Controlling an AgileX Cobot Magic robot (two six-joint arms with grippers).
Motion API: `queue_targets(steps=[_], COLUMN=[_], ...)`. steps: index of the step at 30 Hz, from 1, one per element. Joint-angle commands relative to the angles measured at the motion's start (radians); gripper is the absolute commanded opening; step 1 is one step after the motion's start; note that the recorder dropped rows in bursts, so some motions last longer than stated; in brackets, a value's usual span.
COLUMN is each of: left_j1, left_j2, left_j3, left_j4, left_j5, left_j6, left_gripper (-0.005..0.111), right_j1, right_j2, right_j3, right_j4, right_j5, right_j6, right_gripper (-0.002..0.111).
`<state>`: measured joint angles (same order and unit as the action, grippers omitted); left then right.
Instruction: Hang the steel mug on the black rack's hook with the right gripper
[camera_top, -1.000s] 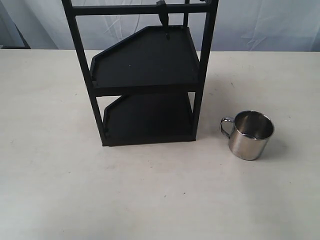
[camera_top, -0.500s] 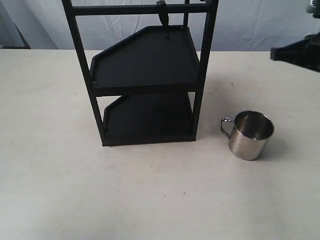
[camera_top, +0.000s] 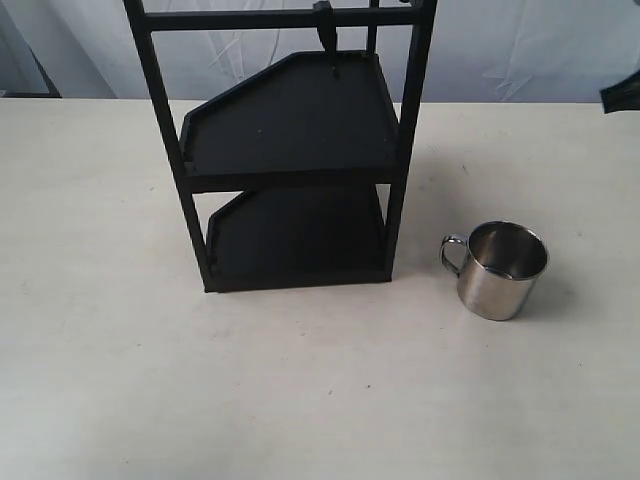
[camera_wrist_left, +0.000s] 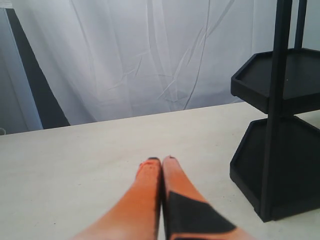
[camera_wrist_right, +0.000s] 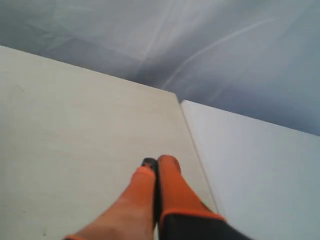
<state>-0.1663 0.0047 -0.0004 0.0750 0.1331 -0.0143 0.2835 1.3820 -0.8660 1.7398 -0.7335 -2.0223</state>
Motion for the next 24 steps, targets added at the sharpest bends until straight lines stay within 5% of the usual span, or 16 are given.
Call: queue_targets(steps=[1,10,24], left_j1=[-0.005,-0.005,-0.005], left_j2=[-0.005,-0.005,-0.005], left_j3=[0.000,0.000,0.000], left_j4=[-0.003,-0.003,-0.003], left_j5=[-0.005,-0.005,-0.005], left_j6=[-0.002,-0.002,-0.002], left_gripper=[0.002,0.002,0.002], right_j1=[0.006,0.014,0.273], right_j2=[0.031,0.099,-0.308], right_j3=[-0.006,-0.006,-0.006], right_j4=[0.005,0.005,0.005], right_j5=[0.030,-0.101,-0.064], right_j6=[-0.014,0.024,0.069], right_gripper=[-0.001,-0.001,-0.001])
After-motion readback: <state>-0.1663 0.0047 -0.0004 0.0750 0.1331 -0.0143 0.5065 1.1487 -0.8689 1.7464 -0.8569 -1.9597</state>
